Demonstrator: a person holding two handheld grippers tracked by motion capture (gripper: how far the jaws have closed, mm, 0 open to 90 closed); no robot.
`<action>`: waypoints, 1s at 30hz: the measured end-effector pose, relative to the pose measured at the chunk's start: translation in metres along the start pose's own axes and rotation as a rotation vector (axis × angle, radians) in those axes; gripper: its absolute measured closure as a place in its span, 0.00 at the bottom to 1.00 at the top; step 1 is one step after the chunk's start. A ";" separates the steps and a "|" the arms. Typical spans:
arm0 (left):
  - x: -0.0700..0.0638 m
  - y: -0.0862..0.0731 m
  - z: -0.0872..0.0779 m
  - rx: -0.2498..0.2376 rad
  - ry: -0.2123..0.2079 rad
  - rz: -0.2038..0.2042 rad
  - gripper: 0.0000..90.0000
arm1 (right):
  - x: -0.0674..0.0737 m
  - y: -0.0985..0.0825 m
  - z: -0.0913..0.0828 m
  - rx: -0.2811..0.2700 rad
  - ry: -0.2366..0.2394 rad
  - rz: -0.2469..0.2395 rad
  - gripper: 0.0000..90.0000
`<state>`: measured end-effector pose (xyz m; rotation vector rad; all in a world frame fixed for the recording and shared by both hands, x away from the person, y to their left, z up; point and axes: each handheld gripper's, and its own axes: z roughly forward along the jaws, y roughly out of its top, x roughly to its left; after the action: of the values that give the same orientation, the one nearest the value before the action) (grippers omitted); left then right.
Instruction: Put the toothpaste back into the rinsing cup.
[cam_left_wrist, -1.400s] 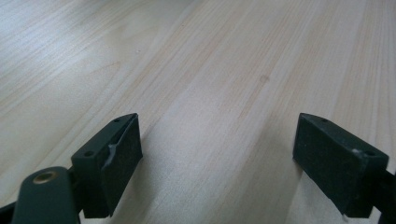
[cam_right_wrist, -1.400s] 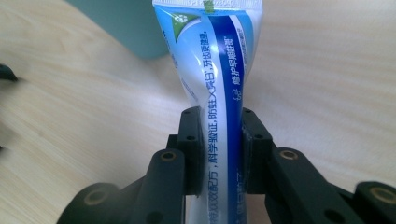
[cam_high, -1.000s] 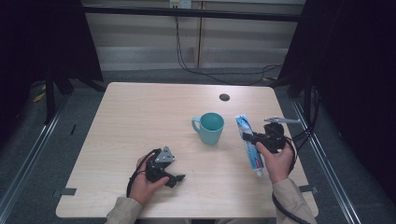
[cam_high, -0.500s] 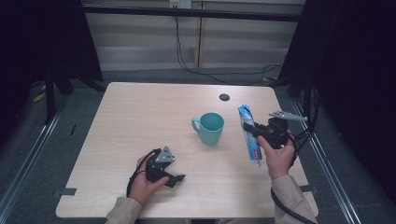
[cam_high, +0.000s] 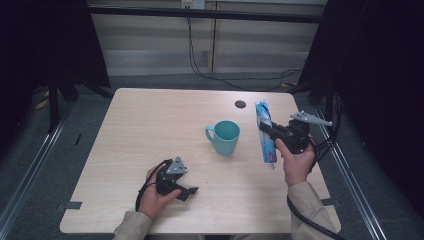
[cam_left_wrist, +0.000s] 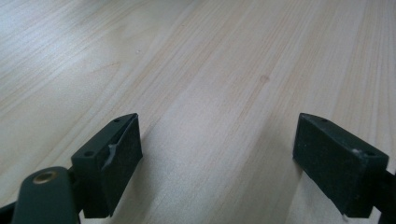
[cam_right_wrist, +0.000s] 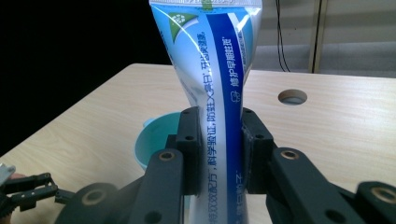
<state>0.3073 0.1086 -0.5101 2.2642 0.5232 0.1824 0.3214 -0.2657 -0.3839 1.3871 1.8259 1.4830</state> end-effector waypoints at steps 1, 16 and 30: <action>0.000 0.000 0.000 0.000 0.000 0.000 0.17 | -0.001 0.001 0.000 -0.004 0.005 0.000 0.82; 0.000 0.000 0.000 -0.002 0.001 -0.001 0.17 | 0.006 0.017 0.011 -0.065 0.027 -0.015 0.82; 0.000 0.000 0.000 -0.003 0.000 -0.001 0.17 | 0.017 0.031 0.026 -0.108 0.049 -0.036 0.82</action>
<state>0.3073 0.1085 -0.5103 2.2614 0.5237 0.1830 0.3484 -0.2399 -0.3611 1.2711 1.7624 1.5850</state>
